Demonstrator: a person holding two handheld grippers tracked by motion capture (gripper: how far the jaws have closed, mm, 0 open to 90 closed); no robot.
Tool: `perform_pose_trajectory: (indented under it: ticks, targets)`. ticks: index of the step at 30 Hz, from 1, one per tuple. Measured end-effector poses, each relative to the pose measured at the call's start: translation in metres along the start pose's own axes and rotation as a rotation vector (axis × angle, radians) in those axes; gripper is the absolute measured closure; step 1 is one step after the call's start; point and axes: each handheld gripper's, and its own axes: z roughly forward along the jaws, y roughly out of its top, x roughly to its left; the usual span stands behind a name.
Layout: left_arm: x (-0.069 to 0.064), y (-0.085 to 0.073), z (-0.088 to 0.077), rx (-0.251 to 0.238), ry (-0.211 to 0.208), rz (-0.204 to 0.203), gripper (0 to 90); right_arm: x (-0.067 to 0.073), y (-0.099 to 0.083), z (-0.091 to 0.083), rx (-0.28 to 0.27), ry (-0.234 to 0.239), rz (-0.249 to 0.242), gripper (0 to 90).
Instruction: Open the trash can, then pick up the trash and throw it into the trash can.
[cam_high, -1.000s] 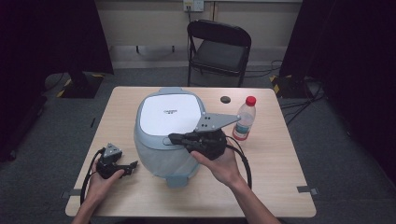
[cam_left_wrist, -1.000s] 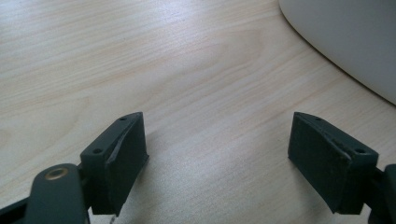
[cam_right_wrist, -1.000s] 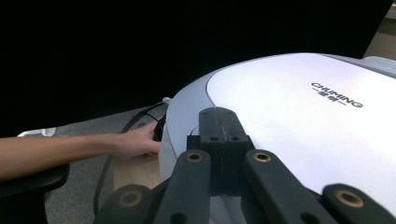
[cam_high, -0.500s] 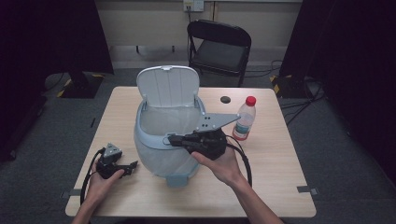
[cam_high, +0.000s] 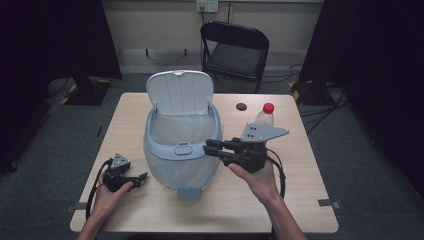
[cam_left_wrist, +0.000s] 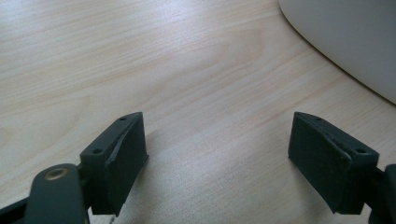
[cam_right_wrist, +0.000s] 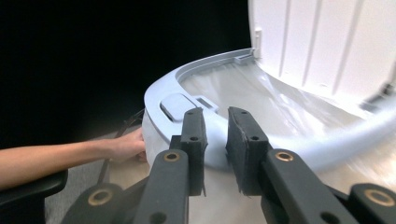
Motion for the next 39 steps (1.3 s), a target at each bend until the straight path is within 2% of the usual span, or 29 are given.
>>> perform_pose_trajectory:
  ticks: [1,4,7,9,13,18,19,21,23,25,27,28,29,31,33,36,39]
  targets:
    - [0.000,0.000,0.000,0.000,0.000,0.000,18.7,-0.001,-0.002,-0.003,-0.005,-0.002,0.005,75.7]
    - [0.000,0.000,0.000,0.001,0.003,0.001,18.5,-0.005,-0.011,-0.018,-0.001,-0.053,0.014,72.5]
    - [0.000,0.000,0.000,0.001,0.004,0.000,18.2,-0.013,-0.023,-0.028,0.013,-0.096,0.046,69.4]
    - [0.000,0.000,0.000,0.002,0.004,0.000,18.2,-0.022,-0.034,-0.033,0.037,-0.155,0.072,61.7]
    - [0.000,0.000,0.000,0.001,0.003,0.000,18.2,-0.045,-0.063,-0.041,0.081,-0.294,0.144,40.3]
    - [0.000,0.000,0.000,0.002,0.004,0.000,18.2,-0.067,-0.089,-0.048,0.126,-0.428,0.189,26.1]
    - [0.000,0.000,0.000,0.002,0.003,0.000,18.2,-0.073,-0.096,-0.050,0.143,-0.463,0.205,24.6]
    - [0.000,0.000,0.000,0.002,0.003,0.000,18.2,-0.082,-0.106,-0.053,0.171,-0.488,0.238,22.5]
    - [0.000,0.000,0.000,0.002,0.003,0.000,18.2,-0.089,-0.117,-0.056,0.211,-0.538,0.260,20.8]
    - [0.000,0.000,0.000,0.002,0.003,0.000,18.1,-0.097,-0.127,-0.058,0.228,-0.560,0.290,19.3]
    - [0.000,0.000,0.000,0.002,0.003,0.000,18.1,-0.106,-0.136,-0.060,0.249,-0.615,0.289,17.6]
    - [0.000,0.000,0.000,0.002,0.003,0.000,18.2,-0.111,-0.140,-0.060,0.252,-0.647,0.305,15.5]
    - [0.000,0.000,0.000,0.002,0.003,0.000,18.1,-0.117,-0.144,-0.060,0.266,-0.665,0.340,14.0]
    - [0.000,0.000,0.000,0.002,0.003,0.000,18.2,-0.124,-0.148,-0.059,0.277,-0.668,0.348,14.4]
    - [0.000,0.000,0.000,0.002,0.003,0.000,18.2,-0.130,-0.151,-0.058,0.265,-0.690,0.341,14.3]
    - [0.000,0.000,0.000,0.002,0.003,0.000,18.2,-0.136,-0.150,-0.055,0.241,-0.692,0.341,14.2]
    - [0.000,0.000,0.000,0.002,0.003,0.000,18.2,-0.139,-0.149,-0.052,0.234,-0.693,0.317,14.1]
